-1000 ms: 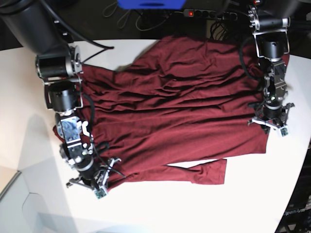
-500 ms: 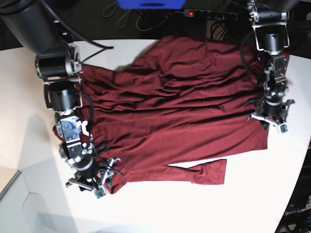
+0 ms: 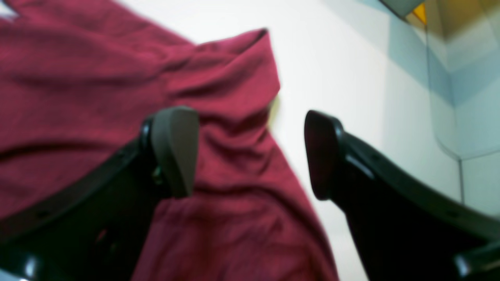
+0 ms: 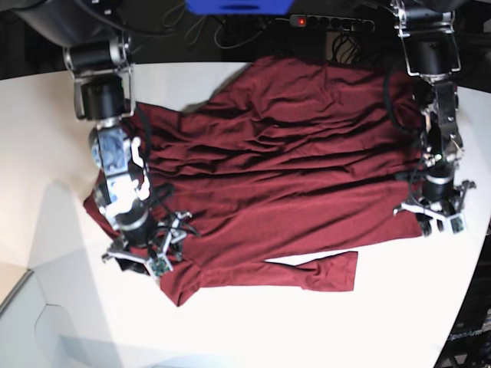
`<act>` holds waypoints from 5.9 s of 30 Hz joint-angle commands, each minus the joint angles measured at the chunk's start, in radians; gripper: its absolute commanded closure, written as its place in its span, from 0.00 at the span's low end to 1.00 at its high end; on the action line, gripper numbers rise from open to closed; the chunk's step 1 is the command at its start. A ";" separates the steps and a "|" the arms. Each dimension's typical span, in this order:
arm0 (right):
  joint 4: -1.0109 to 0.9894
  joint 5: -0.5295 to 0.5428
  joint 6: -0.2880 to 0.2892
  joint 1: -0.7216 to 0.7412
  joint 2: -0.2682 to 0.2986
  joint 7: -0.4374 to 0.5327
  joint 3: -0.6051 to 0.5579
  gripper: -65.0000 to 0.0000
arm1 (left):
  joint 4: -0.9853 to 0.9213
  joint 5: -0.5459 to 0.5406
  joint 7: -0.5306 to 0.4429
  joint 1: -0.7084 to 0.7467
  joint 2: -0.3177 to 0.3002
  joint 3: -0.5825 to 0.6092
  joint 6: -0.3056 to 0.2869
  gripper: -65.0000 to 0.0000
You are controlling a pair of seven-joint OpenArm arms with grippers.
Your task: Layout the t-shirt on the table in an organized manner, then fold the t-shirt properly
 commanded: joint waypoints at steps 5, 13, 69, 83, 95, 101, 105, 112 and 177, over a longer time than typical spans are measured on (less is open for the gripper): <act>0.125 0.007 -0.002 -0.125 -0.072 0.016 -0.004 0.34 | -0.056 0.005 -0.027 -0.124 0.018 0.003 -0.001 0.69; 0.043 0.007 -0.002 -0.174 -0.061 0.016 0.001 0.34 | -0.243 0.011 -0.036 -0.183 0.075 0.070 -0.004 0.69; 0.442 0.004 0.169 -0.446 0.034 0.013 0.127 0.34 | -0.815 0.033 -0.321 -0.549 0.115 0.374 -0.004 0.69; 0.439 0.004 0.169 -0.472 0.034 0.013 0.125 0.34 | -0.818 0.033 -0.321 -0.502 0.139 0.442 -0.002 0.69; 0.434 0.005 0.169 -0.461 0.034 0.013 0.120 0.34 | -0.800 0.025 -0.314 -0.368 0.096 0.440 -0.002 0.69; 0.434 0.005 0.169 -0.435 0.034 0.013 0.122 0.34 | -0.691 0.024 -0.311 -0.285 0.058 0.437 0.002 0.69; 0.417 0.007 0.169 -0.386 0.032 0.013 0.120 0.34 | -0.579 0.024 -0.219 -0.236 0.053 0.437 0.004 0.69; 0.188 0.007 0.169 -0.197 -0.023 0.013 0.125 0.34 | -0.451 0.024 -0.165 -0.175 0.021 0.436 0.004 0.69; 0.443 0.005 0.169 -0.510 -0.005 0.013 0.117 0.34 | -0.949 0.024 -0.269 -0.532 0.136 0.486 0.002 0.69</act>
